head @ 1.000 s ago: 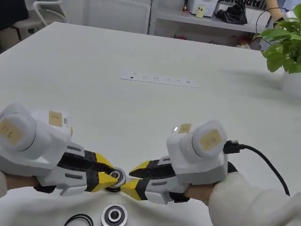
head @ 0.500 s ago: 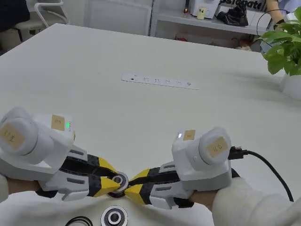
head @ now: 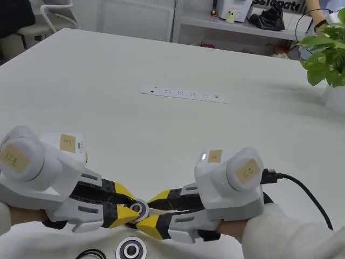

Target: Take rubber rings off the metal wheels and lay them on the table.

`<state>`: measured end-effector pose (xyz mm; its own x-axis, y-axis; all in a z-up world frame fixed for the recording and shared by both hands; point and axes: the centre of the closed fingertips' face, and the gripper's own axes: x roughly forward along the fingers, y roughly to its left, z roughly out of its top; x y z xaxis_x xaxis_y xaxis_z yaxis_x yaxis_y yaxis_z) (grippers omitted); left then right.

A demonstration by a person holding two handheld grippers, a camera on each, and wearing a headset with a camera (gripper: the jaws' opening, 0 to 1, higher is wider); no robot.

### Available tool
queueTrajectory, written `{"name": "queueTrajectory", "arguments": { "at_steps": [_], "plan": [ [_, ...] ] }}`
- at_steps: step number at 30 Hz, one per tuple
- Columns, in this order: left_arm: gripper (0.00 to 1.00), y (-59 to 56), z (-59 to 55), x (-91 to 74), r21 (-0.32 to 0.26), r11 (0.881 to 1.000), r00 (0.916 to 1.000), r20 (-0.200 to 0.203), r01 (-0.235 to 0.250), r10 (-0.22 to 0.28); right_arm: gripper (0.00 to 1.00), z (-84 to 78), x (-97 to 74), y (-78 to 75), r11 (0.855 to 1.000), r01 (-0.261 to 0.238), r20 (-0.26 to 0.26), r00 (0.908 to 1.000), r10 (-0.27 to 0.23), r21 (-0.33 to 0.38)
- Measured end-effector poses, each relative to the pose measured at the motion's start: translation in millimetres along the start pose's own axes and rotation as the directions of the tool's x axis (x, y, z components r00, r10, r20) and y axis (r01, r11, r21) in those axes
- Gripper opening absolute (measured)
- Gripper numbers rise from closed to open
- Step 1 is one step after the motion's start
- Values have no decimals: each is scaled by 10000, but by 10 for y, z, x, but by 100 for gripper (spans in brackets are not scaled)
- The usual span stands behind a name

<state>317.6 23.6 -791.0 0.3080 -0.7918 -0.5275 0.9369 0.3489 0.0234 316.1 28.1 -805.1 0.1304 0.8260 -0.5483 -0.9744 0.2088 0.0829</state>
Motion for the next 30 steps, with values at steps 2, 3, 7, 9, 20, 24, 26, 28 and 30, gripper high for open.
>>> {"name": "queueTrajectory", "arguments": {
  "at_steps": [2, 3, 7, 9, 20, 24, 26, 28, 30],
  "plan": [
    [14, 1, -1, 1, 9, 10000, 10000, -2, 0, 0, 12, -50, -21, -10, 9996, -32, -114, 9999, 29, -293],
    [14, 1, -1, 1, -2, 10000, 10000, -5, -1, 1, 10, -75, -27, -26, 9998, -3, -194, 9998, 7, 204],
    [14, 3, -3, 2, -9, 10000, 10000, -7, -19, 19, 6, -68, -27, -19, 10000, 68, -251, 9997, -68, 23],
    [14, 4, -3, 2, -27, 10000, 10000, -10, -20, 20, 3, -72, -31, -26, 10000, 85, -252, 9996, -85, 1],
    [13, 3, -12, -8, 153, 9999, 10000, -53, -74, 75, 0, -56, -61, -105, 9974, 506, -330, 9983, -490, 510],
    [13, 4, -10, -9, 197, 9998, 9999, -72, -93, 94, 0, -47, -79, -134, 9874, 623, -268, 9979, -590, 1454],
    [13, 3, -8, -9, 188, 9998, 9999, -70, -102, 103, 0, -35, -87, -140, 9827, 567, -214, 9983, -538, 1762],
    [13, 1, -6, -10, 207, 9997, 9999, -69, -87, 89, 0, -28, -94, -139, 9710, 526, -147, 9986, -506, 2331],
    [13, 1, -6, -11, 225, 9997, 9999, -72, -86, 87, 0, -10, -104, -140, 9574, 455, -7, 9989, -473, 2852]
  ]
}}
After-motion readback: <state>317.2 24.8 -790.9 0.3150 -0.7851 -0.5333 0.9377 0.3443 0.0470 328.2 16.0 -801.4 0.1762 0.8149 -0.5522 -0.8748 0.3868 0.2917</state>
